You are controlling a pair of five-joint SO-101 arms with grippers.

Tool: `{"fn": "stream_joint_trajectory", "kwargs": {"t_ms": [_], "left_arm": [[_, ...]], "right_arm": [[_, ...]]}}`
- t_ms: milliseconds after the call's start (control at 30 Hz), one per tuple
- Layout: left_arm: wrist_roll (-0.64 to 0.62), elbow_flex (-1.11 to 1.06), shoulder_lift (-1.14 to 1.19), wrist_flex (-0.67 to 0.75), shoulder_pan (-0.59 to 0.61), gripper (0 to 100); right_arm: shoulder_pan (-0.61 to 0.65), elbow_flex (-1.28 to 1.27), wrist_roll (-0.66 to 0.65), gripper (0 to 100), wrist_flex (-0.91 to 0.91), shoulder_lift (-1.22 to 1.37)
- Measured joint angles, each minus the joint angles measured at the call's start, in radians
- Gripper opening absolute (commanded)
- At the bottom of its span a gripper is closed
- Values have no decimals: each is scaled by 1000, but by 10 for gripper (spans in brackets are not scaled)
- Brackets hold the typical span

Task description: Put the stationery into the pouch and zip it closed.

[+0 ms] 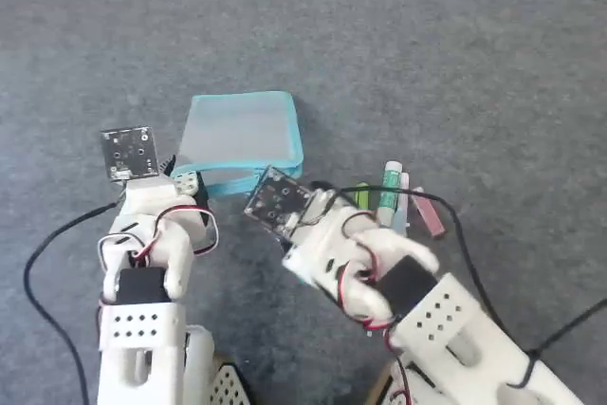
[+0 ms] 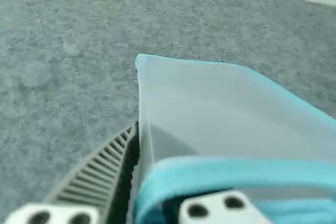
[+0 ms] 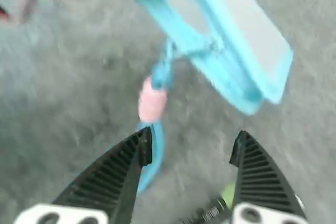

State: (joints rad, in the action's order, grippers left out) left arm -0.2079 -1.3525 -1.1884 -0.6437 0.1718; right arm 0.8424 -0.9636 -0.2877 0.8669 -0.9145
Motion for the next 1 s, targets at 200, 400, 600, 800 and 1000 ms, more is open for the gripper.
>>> {"fn": "stream_joint_trajectory", "kwargs": {"t_ms": [200, 400, 600, 800, 1000], "left_arm": [[0, 0, 0, 0, 0, 11], [0, 0, 0, 0, 0, 11], [0, 0, 0, 0, 0, 11], [0, 0, 0, 0, 0, 11], [0, 0, 0, 0, 0, 11]], "right_arm": [[14, -6, 161, 237, -187, 143], [86, -6, 230, 235, -282, 270], [114, -6, 230, 235, -290, 285], [115, -6, 230, 212, -319, 285], [112, -6, 230, 28, -387, 296]]}}
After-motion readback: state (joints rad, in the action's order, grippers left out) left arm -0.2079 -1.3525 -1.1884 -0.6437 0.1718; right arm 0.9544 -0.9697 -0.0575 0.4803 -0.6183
